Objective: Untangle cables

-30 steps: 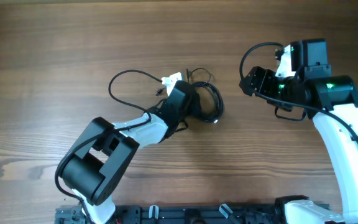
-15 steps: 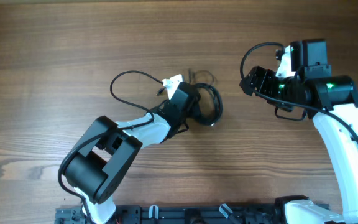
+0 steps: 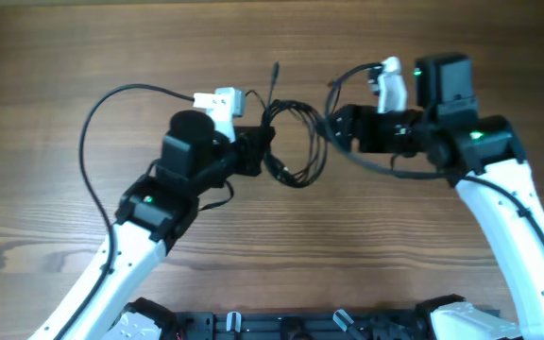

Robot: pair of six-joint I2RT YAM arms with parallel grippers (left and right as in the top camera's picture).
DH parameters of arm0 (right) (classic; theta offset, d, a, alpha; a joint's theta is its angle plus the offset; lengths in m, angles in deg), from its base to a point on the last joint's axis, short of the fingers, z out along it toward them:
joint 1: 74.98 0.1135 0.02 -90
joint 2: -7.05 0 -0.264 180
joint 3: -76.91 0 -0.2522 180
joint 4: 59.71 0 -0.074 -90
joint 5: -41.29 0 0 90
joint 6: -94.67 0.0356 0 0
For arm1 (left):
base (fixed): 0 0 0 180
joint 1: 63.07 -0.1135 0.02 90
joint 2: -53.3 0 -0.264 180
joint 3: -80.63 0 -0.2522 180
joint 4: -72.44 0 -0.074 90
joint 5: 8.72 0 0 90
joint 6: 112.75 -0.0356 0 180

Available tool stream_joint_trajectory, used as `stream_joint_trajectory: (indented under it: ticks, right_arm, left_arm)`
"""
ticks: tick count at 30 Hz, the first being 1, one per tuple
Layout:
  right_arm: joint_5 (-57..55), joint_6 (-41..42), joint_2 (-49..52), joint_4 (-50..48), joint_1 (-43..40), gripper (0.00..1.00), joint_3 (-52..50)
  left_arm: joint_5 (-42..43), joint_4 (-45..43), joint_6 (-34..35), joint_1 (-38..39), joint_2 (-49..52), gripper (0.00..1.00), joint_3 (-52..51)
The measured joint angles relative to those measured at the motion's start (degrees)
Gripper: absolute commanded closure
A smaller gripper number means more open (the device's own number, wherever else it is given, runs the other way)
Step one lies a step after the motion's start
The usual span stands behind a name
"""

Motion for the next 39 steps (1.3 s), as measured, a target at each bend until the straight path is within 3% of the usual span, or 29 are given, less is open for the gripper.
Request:
stream_joint_trajectory:
  ticks: [4, 7, 10, 16, 19, 23, 27, 32, 35, 39]
  right_arm:
    - [-3.9, 7.4, 0.0, -1.1, 6.3, 0.24, 0.0]
    - [-9.3, 12.6, 0.0, -1.1, 11.0, 0.30, 0.0]
    - [-13.8, 17.1, 0.7, -1.1, 14.5, 0.45, 0.0]
    - [-15.7, 21.6, 8.4, -0.2, 16.5, 0.64, 0.0]
    - [-15.7, 23.0, 13.1, -0.3, 16.7, 0.81, 0.0]
    - [-17.1, 24.5, 15.7, 0.5, 16.8, 0.95, 0.0]
    - [-20.4, 26.0, 15.9, 2.6, 17.2, 0.96, 0.8]
    - [-19.5, 25.9, 15.3, 2.3, 17.2, 0.96, 2.8]
    - [-18.1, 25.2, 14.8, 2.1, 17.2, 0.96, 3.0]
    - [-16.5, 21.2, 14.8, 1.3, 17.0, 0.96, 2.9]
  left_arm:
    - [1.1, 3.2, -1.9, -4.1, -0.3, 0.96, 0.0]
    - [1.9, 4.6, -3.1, -5.9, -0.3, 0.96, 0.0]
    - [4.6, 5.3, -4.3, -7.4, -0.3, 0.96, 0.0]
    - [12.0, 5.6, -4.7, -11.3, -0.3, 0.96, 0.0]
    - [14.3, 6.7, -4.8, -12.3, -0.3, 0.96, 0.0]
    - [16.1, 7.5, -5.1, -12.3, -0.3, 0.96, 0.0]
    - [20.6, 6.4, -6.6, -12.7, -2.6, 0.96, -1.0]
    - [33.1, 4.2, -9.4, -16.7, -7.9, 0.96, -1.9]
    - [39.3, 6.8, -10.4, -20.8, -9.1, 0.96, -2.2]
    - [40.3, 12.7, -11.1, -24.0, -9.3, 0.96, -2.2]
